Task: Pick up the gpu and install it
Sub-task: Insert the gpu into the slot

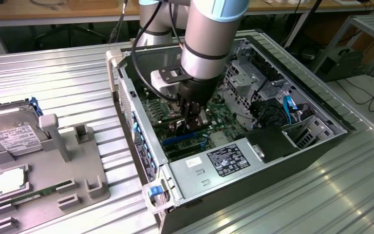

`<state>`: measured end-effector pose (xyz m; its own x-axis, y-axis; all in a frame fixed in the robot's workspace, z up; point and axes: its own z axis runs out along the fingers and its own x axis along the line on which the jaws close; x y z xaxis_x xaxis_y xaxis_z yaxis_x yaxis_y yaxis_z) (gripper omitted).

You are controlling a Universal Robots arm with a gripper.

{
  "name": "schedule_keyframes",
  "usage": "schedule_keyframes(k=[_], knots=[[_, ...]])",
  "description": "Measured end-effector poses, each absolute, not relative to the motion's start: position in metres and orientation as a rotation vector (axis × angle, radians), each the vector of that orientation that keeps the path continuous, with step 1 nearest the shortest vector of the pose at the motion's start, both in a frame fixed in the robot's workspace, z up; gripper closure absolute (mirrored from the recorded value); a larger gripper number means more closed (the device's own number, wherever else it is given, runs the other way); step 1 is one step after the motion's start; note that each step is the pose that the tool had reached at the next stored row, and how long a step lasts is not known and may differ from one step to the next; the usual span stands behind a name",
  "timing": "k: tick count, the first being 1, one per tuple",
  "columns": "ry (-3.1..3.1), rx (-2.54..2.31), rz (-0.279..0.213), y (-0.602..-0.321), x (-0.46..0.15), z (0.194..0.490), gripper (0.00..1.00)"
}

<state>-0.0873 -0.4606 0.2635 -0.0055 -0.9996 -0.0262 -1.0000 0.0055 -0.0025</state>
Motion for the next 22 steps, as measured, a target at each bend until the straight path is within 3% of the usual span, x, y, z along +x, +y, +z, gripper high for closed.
schedule_keyframes(k=[22], knots=[[2.214, -2.202, 0.027, -0.4605, -0.0880, 0.2541, 0.73]])
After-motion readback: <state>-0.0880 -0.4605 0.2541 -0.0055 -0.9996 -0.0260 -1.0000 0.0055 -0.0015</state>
